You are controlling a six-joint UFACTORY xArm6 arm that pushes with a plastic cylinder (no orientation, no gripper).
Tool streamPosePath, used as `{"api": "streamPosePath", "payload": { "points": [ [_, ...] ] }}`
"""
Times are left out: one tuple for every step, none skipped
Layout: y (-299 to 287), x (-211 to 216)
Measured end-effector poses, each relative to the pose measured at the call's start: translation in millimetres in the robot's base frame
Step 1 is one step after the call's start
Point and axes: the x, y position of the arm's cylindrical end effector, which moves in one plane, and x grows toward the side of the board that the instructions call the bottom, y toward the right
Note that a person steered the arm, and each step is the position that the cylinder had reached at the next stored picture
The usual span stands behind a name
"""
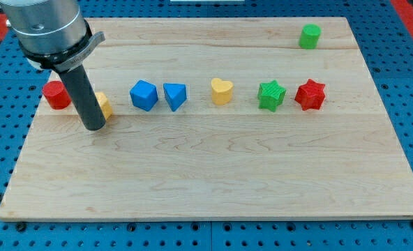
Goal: Place the green circle diagonally top left to the green star
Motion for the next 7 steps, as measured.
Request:
{"api": "streamPosePath", "payload": {
  "points": [
    [-4.4,-13.2],
    [-2.3,-30.1],
    [45.0,6.0],
    [181.3,14.2],
    [325.9,12.2],
    [429.2,-48.7],
    [416.8,-140.2]
  ]
}}
